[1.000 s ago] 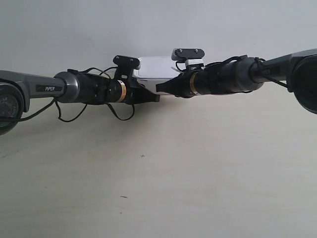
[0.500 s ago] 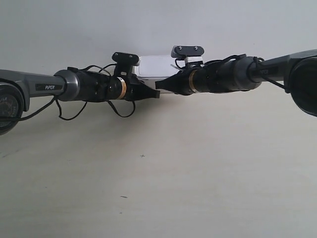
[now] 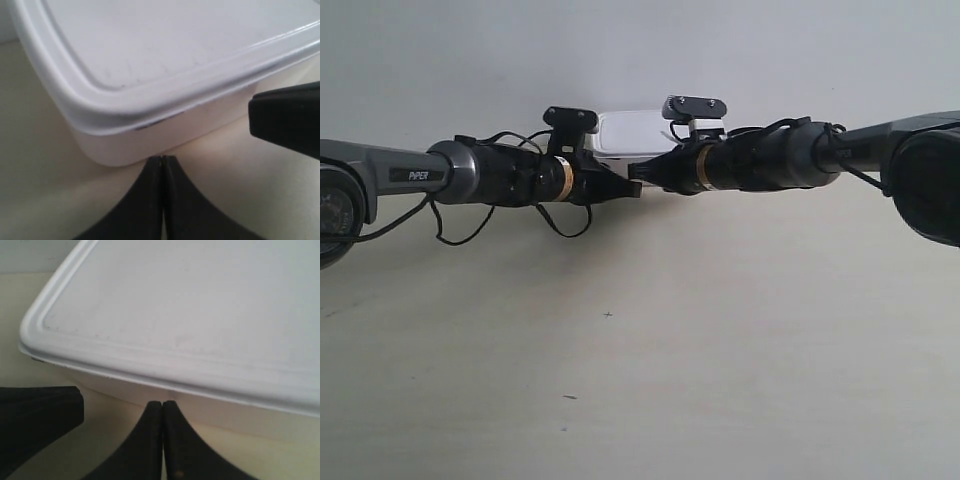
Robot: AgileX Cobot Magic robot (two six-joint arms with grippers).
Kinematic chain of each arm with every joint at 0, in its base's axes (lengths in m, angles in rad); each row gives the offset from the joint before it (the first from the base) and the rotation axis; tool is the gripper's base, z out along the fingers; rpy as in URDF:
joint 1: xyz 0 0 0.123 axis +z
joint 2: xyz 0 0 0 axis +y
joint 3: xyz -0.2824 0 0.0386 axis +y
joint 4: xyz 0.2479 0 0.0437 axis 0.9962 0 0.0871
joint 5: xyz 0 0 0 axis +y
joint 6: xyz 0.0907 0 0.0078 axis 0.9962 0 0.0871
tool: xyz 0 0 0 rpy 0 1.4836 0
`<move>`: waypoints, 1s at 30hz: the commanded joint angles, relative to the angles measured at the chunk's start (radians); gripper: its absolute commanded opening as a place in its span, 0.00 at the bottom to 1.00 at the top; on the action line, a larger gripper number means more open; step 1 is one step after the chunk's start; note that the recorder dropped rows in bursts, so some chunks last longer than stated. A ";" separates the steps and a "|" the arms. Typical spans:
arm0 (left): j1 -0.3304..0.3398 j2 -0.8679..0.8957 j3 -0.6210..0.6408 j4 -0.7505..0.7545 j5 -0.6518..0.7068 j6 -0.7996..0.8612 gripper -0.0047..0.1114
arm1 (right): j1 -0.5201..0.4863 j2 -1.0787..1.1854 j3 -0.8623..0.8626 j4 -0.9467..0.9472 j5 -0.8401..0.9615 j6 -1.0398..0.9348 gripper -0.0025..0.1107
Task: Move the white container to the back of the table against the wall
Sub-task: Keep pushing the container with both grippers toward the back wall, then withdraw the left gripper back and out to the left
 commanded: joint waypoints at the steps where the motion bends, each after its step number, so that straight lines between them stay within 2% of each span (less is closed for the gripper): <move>1: 0.004 -0.062 0.065 -0.003 -0.034 -0.019 0.04 | -0.002 -0.002 -0.007 -0.010 -0.010 0.006 0.02; 11: 0.004 -0.265 0.346 -0.003 -0.047 -0.032 0.04 | -0.002 -0.001 -0.022 -0.052 -0.031 0.004 0.02; 16: 0.002 -0.467 0.547 -0.092 -0.048 -0.032 0.04 | -0.002 -0.001 -0.042 -0.061 -0.050 0.010 0.02; 20: 0.000 -0.601 0.668 -0.102 -0.073 -0.028 0.04 | -0.002 -0.001 -0.042 -0.113 -0.064 0.014 0.02; 25: 0.000 -0.675 0.762 -0.107 -0.161 0.002 0.04 | -0.002 -0.001 -0.048 -0.306 -0.074 0.024 0.02; 30: 0.000 -0.681 0.814 -0.138 -0.193 0.023 0.04 | -0.002 -0.001 -0.048 -0.306 -0.072 -0.103 0.02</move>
